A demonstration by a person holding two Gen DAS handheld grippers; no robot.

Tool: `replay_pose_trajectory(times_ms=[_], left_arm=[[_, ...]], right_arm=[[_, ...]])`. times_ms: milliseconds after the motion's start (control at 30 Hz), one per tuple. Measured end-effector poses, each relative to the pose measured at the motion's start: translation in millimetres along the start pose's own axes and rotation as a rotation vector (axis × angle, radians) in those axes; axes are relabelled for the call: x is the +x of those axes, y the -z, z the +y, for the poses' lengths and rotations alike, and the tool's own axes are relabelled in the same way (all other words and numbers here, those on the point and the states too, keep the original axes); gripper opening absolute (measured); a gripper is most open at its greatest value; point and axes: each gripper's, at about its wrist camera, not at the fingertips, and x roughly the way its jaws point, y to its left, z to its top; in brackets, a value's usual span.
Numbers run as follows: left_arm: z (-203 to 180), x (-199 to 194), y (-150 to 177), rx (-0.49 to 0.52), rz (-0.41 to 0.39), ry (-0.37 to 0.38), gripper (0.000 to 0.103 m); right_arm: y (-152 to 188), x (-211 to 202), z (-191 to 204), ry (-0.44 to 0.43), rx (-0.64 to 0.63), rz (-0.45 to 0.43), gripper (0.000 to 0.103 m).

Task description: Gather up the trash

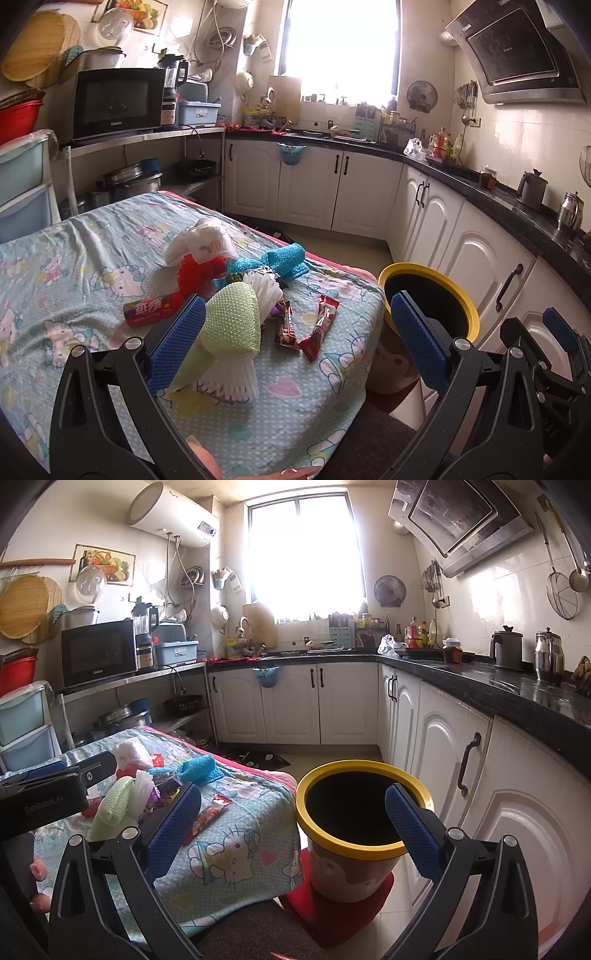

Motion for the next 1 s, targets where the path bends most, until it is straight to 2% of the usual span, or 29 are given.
replay_pose_trajectory(times_ms=[700,1000], left_arm=[[3.0,-2.1,-2.7,-0.006,-0.004,-0.003,0.093],[20.9,0.4,-3.5,-0.040,-0.013,-0.034,0.093]], right_arm=[[1.2,1.9,0.8,-0.005,-0.003,0.007,0.097],[-2.9,8.0,19.5,-0.092,-0.047,0.049,0.097]])
